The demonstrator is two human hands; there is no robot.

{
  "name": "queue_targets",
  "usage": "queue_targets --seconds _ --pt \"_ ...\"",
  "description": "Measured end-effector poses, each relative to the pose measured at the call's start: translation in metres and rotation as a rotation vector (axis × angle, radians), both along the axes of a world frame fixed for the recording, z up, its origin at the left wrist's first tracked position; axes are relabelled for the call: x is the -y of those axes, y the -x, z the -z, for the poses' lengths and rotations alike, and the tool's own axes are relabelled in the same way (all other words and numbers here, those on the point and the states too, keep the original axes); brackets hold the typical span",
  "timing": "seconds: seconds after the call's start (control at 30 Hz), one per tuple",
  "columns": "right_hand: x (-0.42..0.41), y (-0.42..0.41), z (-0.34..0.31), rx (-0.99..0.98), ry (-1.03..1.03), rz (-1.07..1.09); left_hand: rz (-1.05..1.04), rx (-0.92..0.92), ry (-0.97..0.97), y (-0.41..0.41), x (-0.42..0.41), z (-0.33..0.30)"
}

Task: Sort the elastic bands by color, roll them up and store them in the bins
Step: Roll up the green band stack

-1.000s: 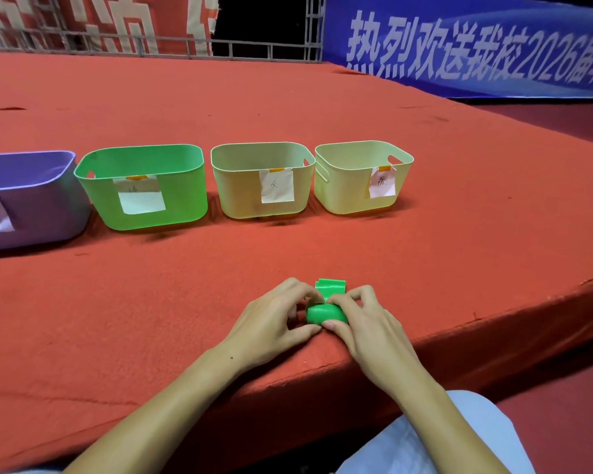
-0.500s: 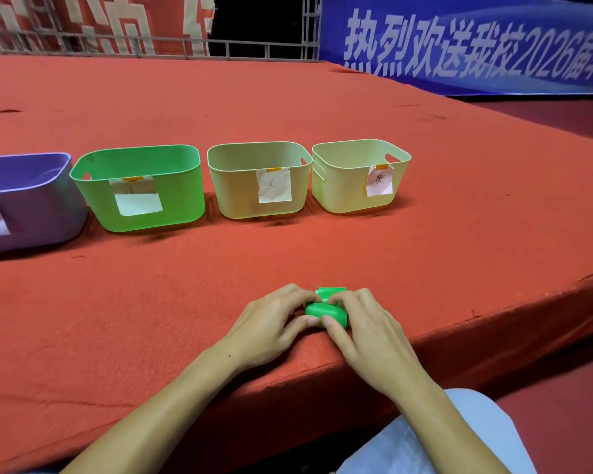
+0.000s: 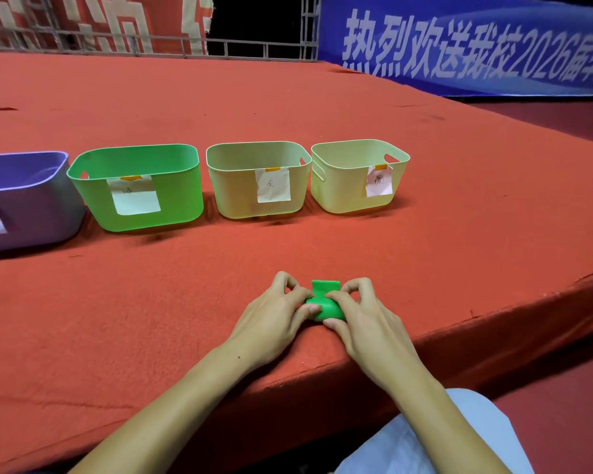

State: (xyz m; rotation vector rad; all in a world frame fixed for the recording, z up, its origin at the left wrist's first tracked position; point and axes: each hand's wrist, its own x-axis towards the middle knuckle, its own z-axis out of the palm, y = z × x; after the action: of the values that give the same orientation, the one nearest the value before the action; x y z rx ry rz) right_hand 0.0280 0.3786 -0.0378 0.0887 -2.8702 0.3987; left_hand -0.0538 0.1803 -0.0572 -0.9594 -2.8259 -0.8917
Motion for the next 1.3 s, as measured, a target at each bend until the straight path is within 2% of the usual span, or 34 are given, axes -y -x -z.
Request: queue_targets --seconds 0.23,0.47,0.6,1.07,1.3 --pt "-0.004 0.009 0.000 0.071 -0.023 -0.002 -0.031 -0.050 -0.222 -0.001 -0.002 0.000" --pt "-0.004 0.013 0.000 0.090 -0.034 0.014 0.020 -0.100 -0.146 -0.001 0.001 0.001" --pt "-0.004 0.012 -0.001 0.067 0.053 0.016 0.014 -0.110 -0.136 0.001 0.000 0.004" --pt "-0.005 0.011 0.006 0.031 0.134 0.007 -0.018 -0.027 -0.023 0.005 -0.003 0.005" --pt "-0.007 0.019 0.006 0.044 0.144 0.024 -0.063 -0.038 -0.085 0.003 -0.005 0.007"
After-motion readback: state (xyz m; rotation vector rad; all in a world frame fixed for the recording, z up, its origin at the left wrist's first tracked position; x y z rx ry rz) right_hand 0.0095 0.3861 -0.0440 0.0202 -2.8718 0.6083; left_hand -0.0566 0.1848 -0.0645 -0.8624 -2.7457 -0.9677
